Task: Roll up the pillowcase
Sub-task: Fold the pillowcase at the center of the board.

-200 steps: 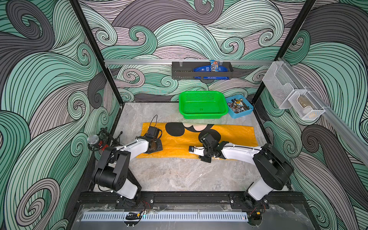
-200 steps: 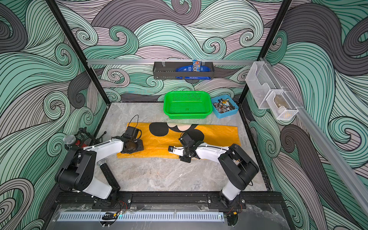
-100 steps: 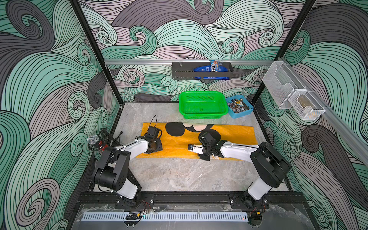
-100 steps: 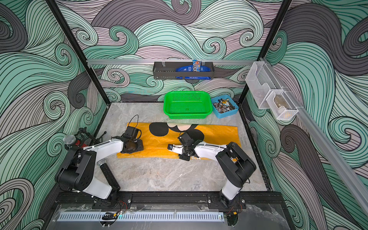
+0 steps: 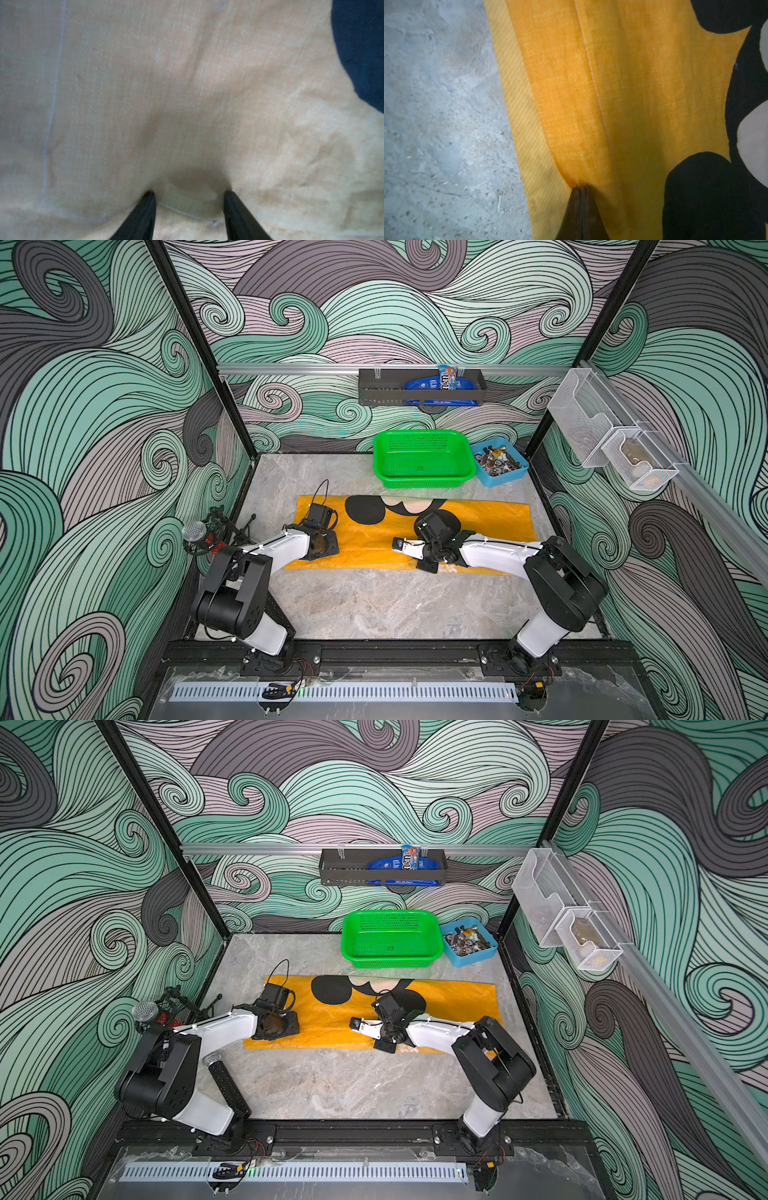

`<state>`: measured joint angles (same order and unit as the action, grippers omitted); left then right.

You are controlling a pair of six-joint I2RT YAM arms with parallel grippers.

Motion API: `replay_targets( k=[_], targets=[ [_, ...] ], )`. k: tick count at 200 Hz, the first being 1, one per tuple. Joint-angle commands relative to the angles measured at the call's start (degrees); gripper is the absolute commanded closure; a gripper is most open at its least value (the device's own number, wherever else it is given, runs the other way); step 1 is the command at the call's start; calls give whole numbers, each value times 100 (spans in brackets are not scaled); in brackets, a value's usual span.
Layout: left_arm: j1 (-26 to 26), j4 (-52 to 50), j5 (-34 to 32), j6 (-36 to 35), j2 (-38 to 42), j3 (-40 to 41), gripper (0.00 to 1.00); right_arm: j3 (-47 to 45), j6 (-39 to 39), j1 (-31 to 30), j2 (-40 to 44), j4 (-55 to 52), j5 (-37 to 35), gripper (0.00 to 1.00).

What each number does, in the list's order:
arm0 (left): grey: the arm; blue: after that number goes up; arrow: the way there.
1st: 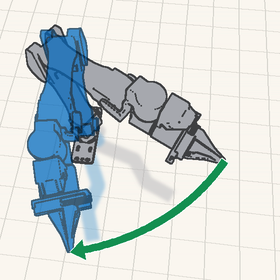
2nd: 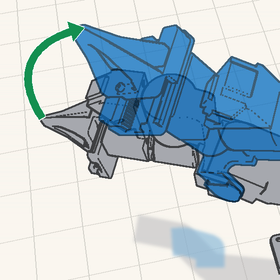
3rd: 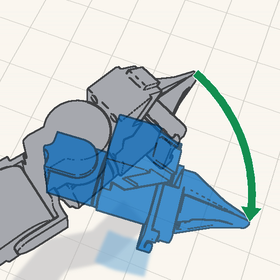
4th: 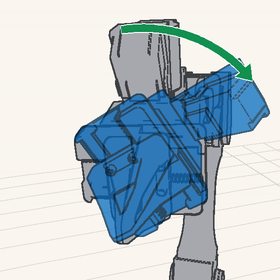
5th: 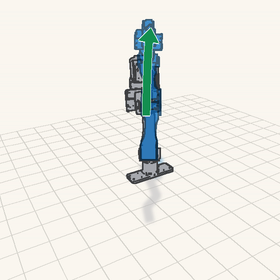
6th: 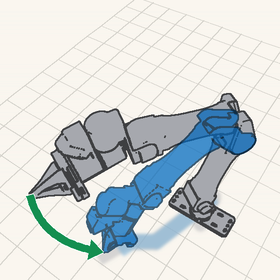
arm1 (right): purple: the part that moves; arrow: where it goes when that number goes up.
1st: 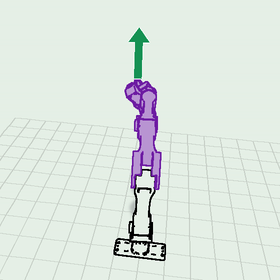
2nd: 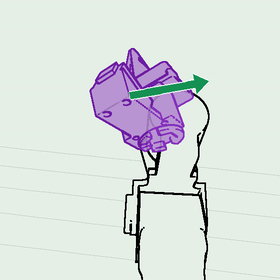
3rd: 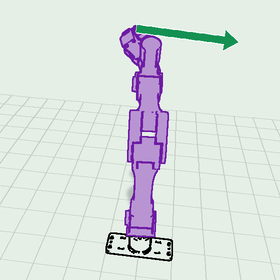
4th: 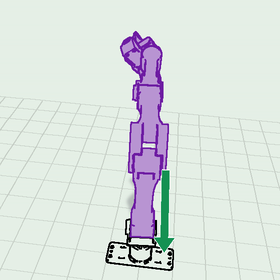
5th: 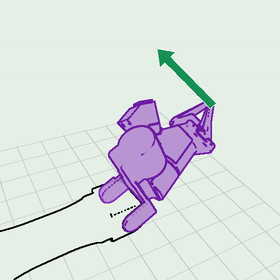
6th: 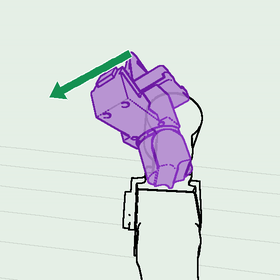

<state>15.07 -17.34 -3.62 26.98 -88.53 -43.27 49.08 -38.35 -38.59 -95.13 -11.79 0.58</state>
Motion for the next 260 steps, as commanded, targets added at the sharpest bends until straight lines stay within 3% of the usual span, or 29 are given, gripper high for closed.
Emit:
replay_targets(
  k=[1, 39, 62, 111, 208, 260],
  targets=[
    [-79, -155, 26, -96, -134, 47, 44, 15, 65, 20, 179, -9, 127, 97],
    [-74, -181, 50, -136, -164, 2, 44, -19, 38, 9, 173, -46, 262, 97],
    [-79, -190, 45, -158, -171, -19, 44, -153, 15, -56, 190, -49, 317, 75],
    [-79, -182, 80, -188, -227, -18, 44, -117, -32, -61, 52, -40, 98, 69],
    [-83, -104, 133, -184, -229, 106, 45, -152, -41, -149, -162, -26, 62, 66],
    [-83, -120, 123, -202, -182, 140, 45, -48, 29, -149, -270, -27, -113, 77]
  ],
)
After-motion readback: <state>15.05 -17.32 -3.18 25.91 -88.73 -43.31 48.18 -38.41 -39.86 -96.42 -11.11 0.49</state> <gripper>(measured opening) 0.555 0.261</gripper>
